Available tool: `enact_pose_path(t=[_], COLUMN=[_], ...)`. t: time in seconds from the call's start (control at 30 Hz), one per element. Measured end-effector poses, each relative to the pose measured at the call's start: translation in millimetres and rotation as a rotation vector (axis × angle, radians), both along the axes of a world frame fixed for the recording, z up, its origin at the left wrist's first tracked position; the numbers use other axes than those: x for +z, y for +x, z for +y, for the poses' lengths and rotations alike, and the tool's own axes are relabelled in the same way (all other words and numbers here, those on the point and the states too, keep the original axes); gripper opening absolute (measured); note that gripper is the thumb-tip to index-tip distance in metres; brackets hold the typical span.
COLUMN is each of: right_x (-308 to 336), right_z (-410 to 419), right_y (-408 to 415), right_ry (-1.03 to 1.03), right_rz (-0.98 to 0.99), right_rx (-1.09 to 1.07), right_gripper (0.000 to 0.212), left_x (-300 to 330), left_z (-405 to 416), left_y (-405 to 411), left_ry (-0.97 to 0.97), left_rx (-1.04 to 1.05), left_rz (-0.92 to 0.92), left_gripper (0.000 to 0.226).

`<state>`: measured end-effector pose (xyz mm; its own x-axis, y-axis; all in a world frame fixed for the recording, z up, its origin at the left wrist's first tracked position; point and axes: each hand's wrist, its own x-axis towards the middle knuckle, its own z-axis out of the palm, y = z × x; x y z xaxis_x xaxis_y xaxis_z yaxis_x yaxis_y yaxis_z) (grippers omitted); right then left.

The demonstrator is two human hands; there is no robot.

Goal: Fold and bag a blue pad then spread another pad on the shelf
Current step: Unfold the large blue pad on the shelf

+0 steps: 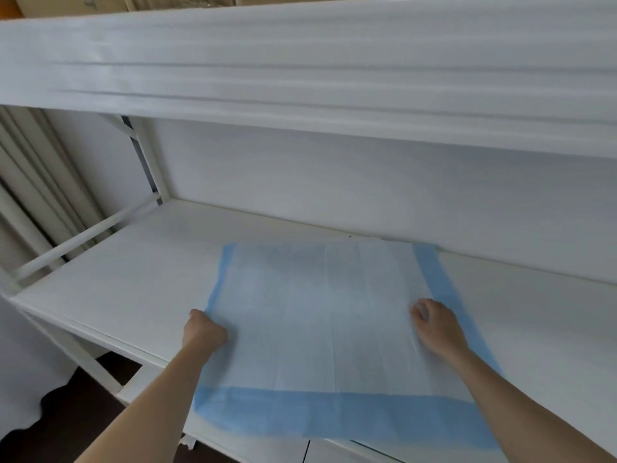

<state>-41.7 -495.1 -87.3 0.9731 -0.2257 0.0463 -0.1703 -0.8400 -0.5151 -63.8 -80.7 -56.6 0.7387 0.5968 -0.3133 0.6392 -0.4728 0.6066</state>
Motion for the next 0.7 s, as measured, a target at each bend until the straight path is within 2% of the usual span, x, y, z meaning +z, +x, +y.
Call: enact_pose_path(t=[0.07, 0.13, 0.2, 0.27, 0.33, 0.43, 0.6, 0.7], right_x=[-1.5, -4.6, -9.1, -12.4, -13.8, -14.9, -22.4, -24.1], right_z=[-0.2, 1.5, 3.8, 5.4, 6.7, 8.4, 11.7, 18.8], right_y=[-1.1, -4.2, -8.2, -10.5, -11.5, -13.8, -18.1, -20.1], right_ry=[0.037, 0.044, 0.024, 0.0, -0.013, -0.01, -0.01, -0.025], right_rz=[0.04, 0.068, 0.081, 0.098, 0.112, 0.109, 0.07, 0.048], right_rx=[0.029, 0.055, 0.073, 0.079, 0.077, 0.07, 0.054, 0.025], right_gripper=[0.033, 0.045, 0.051, 0.054, 0.055, 0.054, 0.053, 0.052], left_x=[2.0, 5.6, 6.8, 3.9, 0.7, -3.9, -10.5, -12.9], left_z=[-5.2, -13.3, -20.4, -23.3, -29.4, -45.2, -53.3, -48.4], left_y=[-0.7, -3.4, -4.9, -4.7, -3.4, -4.6, -12.6, -13.6], left_ry=[0.109, 0.296, 0.493, 0.593, 0.574, 0.411, 0.229, 0.198], left_rx=[0.018, 0.024, -0.061, -0.203, -0.38, -0.565, -0.481, -0.466], left_rz=[0.055, 0.077, 0.038, -0.028, -0.081, -0.053, -0.115, -0.131], left_gripper=[0.053, 0.052, 0.053, 0.056, 0.049, 0.038, 0.045, 0.048])
